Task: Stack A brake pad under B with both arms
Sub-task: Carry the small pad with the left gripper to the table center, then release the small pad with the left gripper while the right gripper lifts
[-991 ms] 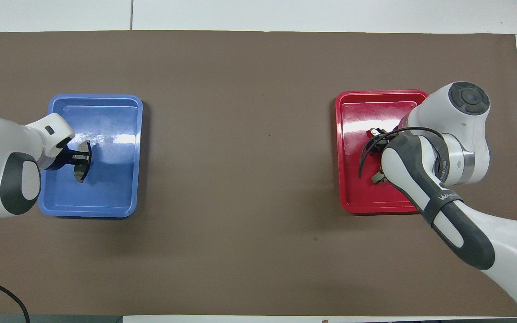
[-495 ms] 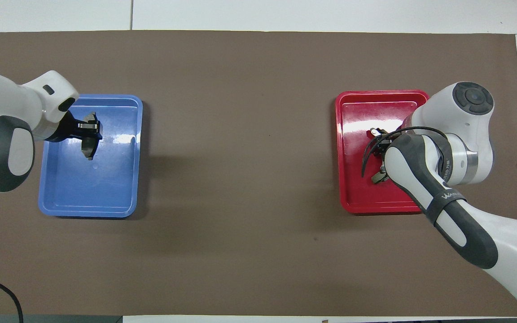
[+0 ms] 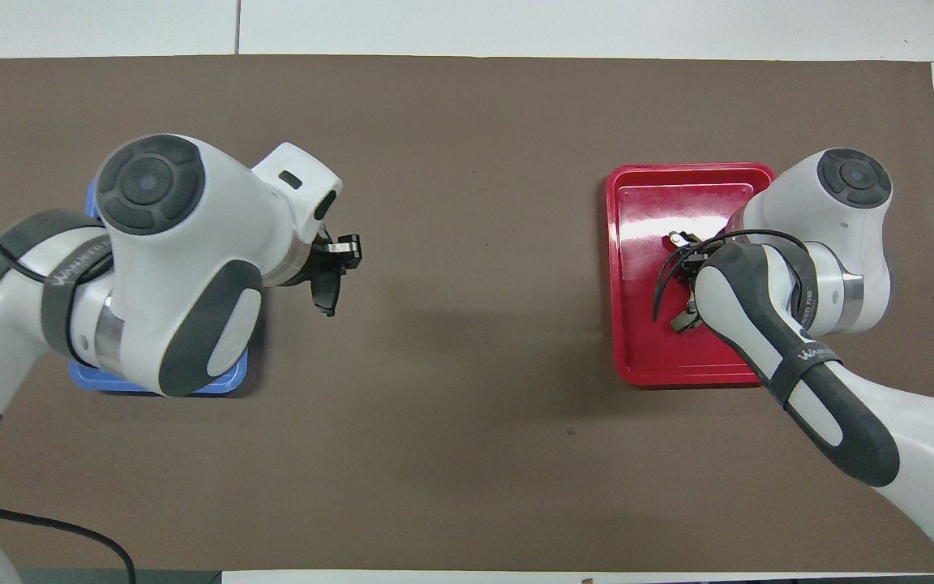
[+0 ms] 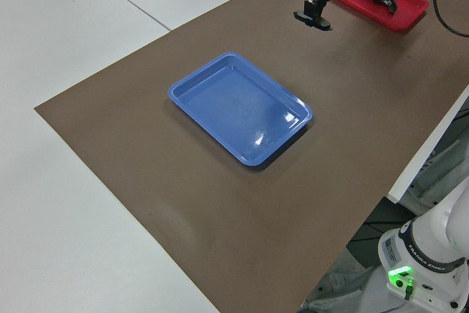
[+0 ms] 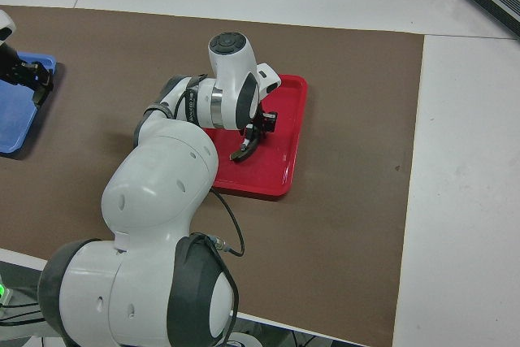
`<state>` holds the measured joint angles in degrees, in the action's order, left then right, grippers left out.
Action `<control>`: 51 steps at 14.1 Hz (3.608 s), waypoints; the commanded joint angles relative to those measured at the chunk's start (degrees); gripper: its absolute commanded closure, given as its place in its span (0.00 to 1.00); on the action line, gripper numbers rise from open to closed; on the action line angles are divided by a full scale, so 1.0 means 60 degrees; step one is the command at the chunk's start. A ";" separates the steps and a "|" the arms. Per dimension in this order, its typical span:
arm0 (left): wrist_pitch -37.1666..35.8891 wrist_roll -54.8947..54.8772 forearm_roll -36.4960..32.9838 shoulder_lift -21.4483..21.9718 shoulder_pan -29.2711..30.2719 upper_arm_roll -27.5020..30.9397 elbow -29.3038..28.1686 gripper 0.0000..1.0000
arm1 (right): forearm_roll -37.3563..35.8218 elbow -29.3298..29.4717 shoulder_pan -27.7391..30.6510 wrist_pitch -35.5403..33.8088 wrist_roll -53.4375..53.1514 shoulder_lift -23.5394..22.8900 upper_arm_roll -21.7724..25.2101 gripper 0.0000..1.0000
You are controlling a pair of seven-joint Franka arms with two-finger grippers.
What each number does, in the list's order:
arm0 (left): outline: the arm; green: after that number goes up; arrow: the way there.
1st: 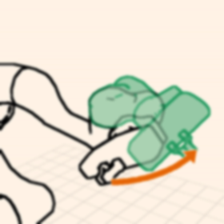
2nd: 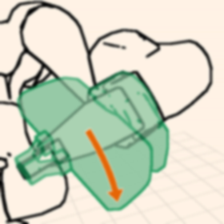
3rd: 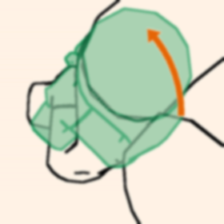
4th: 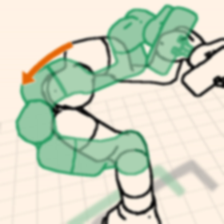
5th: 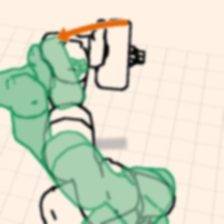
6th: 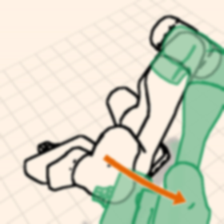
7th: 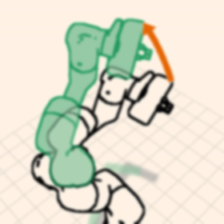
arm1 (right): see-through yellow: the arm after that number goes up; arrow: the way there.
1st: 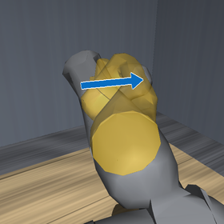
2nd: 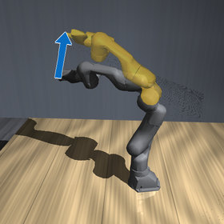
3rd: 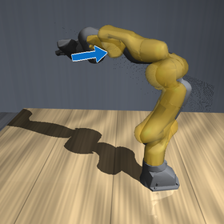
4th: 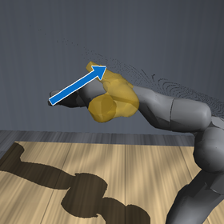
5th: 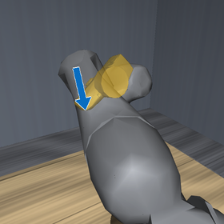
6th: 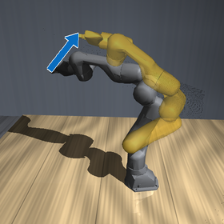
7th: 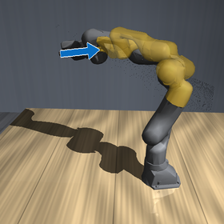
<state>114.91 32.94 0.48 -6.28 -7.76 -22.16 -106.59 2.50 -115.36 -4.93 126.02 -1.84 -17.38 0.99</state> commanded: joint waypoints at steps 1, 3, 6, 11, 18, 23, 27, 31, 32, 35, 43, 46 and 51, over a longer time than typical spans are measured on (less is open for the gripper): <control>-0.0094 0.1301 -0.0519 -0.0562 0.0063 -0.0917 0.0303 0.99 | -0.0021 -0.0109 0.0061 -0.0144 0.0205 0.0173 -0.0062 0.40; 0.0606 0.2574 -0.1380 -0.1103 -0.0082 -0.1533 0.0318 0.99 | -0.0021 -0.0080 0.0061 -0.0188 0.0205 0.0173 -0.0062 0.40; 0.1382 0.3646 -0.2216 -0.2216 -0.0784 -0.1565 0.0449 0.99 | -0.0021 -0.0079 0.0046 -0.0203 0.0205 0.0173 -0.0062 0.43; 0.2732 0.4631 -0.3523 -0.3668 -0.1475 -0.1448 0.0831 0.99 | -0.0021 -0.0035 0.0060 -0.0349 0.0205 0.0187 -0.0062 0.45; 0.2953 0.4646 -0.3684 -0.4035 -0.1622 -0.1316 0.0816 0.99 | -0.0021 -0.0035 0.0046 -0.0511 0.0205 0.0290 -0.0062 0.47; 0.3114 0.4982 -0.3684 -0.4065 -0.1928 -0.1302 0.0845 0.99 | -0.0021 -0.0065 0.0046 -0.0496 0.0205 0.0304 -0.0062 0.60; 0.3261 0.5158 -0.3684 -0.4124 -0.2148 -0.1156 0.0845 0.99 | -0.0021 -0.0094 0.0075 -0.0510 0.0219 0.0319 -0.0062 0.82; 0.3159 0.5159 -0.3684 -0.4212 -0.2179 -0.1038 0.1050 0.71 | -0.0050 0.0285 0.0119 -0.0904 0.0598 0.0421 -0.0048 1.00; 0.3115 0.5159 -0.3684 -0.4212 -0.2193 -0.1023 0.1094 0.63 | -0.0065 0.0519 0.0119 -0.1211 0.0629 0.0451 -0.0033 1.00; 0.2809 0.5159 -0.3684 -0.4212 -0.2178 -0.1023 0.1386 0.50 | -0.0123 0.1397 0.0002 -0.2163 0.0644 0.0509 -0.0062 1.00; 0.1563 0.5042 -0.3772 -0.4124 -0.2178 -0.0804 0.2382 0.25 | -0.0095 0.1970 -0.0071 -0.2780 0.0673 0.0510 -0.0121 1.00; 0.1359 0.4940 -0.3743 -0.3789 -0.2047 -0.0570 0.2413 0.06 | -0.0065 0.2409 -0.0246 -0.3146 0.0659 0.0422 -0.0150 1.00; -0.0791 0.3203 -0.3568 -0.2676 -0.1228 -0.0613 0.2486 0.01 | 0.0212 0.3200 -0.1386 -0.3191 0.0106 0.0218 -0.0150 1.00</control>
<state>115.32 57.71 -21.18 -26.29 -16.89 -25.94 -90.90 2.62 -99.60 -10.84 108.04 0.53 -14.64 0.21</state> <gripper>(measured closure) 0.004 0.577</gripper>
